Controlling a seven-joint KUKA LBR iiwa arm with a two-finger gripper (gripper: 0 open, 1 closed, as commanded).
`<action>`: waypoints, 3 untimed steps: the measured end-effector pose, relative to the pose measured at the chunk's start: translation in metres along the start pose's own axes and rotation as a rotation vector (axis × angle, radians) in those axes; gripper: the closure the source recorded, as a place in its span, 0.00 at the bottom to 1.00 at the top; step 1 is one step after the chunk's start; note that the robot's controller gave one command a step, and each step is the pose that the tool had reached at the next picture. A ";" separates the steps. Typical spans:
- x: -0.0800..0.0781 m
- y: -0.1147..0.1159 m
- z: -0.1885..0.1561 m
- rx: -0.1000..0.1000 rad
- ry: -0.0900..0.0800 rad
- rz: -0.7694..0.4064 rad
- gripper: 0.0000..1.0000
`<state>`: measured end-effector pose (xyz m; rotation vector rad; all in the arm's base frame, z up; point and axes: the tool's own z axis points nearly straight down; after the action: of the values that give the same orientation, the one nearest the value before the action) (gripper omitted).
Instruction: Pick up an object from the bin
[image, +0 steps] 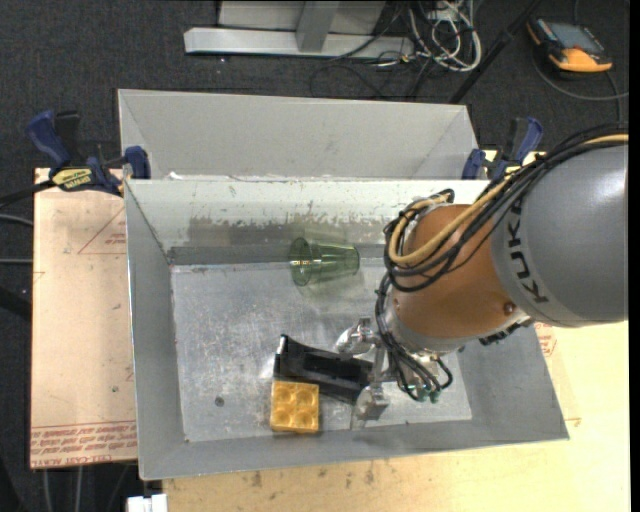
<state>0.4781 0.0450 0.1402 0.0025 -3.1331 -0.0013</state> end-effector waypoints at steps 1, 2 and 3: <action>-0.002 0.000 -0.004 0.000 -0.008 0.002 0.00; -0.027 0.011 0.055 -0.002 -0.013 0.176 0.00; -0.028 0.019 0.041 -0.001 -0.008 0.190 0.00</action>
Offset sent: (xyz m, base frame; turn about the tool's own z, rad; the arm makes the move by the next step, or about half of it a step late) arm 0.0291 0.0126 -0.0702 0.2129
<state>0.5056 0.0643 0.0986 -0.2961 -3.1272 -0.0013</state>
